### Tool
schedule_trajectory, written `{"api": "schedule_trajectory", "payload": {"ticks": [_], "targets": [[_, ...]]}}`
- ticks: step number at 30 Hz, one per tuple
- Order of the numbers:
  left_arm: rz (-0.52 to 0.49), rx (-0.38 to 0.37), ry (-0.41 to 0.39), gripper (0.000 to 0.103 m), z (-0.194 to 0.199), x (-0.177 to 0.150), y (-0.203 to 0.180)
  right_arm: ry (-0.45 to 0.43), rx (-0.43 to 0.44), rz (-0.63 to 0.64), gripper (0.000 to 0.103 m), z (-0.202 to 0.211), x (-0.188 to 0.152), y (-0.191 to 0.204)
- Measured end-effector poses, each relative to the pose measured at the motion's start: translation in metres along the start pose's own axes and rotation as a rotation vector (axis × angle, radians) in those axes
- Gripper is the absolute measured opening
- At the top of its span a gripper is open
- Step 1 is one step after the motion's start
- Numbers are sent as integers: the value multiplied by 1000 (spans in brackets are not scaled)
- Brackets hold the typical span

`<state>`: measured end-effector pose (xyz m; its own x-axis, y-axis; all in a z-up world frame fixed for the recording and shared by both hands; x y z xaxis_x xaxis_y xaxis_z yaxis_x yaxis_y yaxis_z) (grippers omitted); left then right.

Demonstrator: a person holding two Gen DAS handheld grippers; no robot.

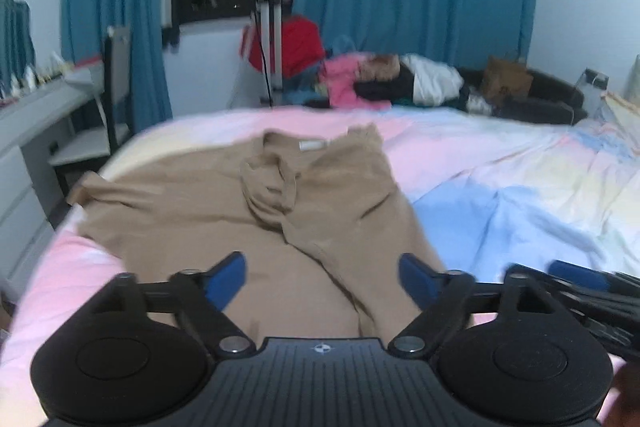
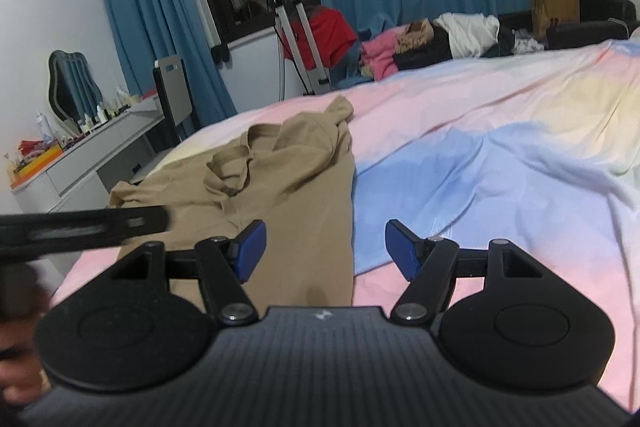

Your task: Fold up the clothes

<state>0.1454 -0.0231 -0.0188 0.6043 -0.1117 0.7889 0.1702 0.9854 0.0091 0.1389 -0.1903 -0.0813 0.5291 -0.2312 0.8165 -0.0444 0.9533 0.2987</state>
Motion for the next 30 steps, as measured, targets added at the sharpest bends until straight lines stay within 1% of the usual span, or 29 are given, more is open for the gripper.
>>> {"api": "schedule_trajectory", "payload": {"ticks": [2,5,12,13,14,15,17,21,23,26,28,30], "targets": [[-4,-18,-27,103,29,-3,-5,-26,-10,7,69,7,3,0],[-10,-60,-63,103,59,-12,-11,-53,-26,5,68,18,6,-2],[44,-40,-57,103,69,-57,4,-83,-23,1,68,41,4,0],[33,-21,-51,103,69,-58,5,-85,-19,-2,73,43,3,0],[22,-4,-48,103,69,-59,6,-87,-15,-4,87,45,2,0],[10,8,-56,103,72,-57,5,-92,-3,-11,91,47,2,0],[6,6,-78,103,80,-52,5,-99,-9,-8,89,48,2,0],[9,2,-109,103,92,-47,9,-81,-10,-10,89,45,3,0],[28,-9,-109,103,94,-46,16,-46,3,8,89,38,6,7],[60,-33,-115,103,96,-42,33,-27,25,69,89,17,22,32],[89,-29,-136,103,99,-38,51,-16,40,111,89,3,33,49],[131,-30,-153,103,100,-35,74,-5,92,153,89,-18,42,79]]}}
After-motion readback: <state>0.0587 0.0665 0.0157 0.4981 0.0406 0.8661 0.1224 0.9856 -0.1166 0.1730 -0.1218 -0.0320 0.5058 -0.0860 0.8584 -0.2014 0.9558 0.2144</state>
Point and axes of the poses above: each gripper's, at about its wrist camera, not at the fingertips, and z roughly against the way its jaws point, y to its left, x to its top, the point moved 9 cm from there along -z, roughly the way its jaws point, and after that the axes turned 6 degrees about y, right-handed, at the moved point
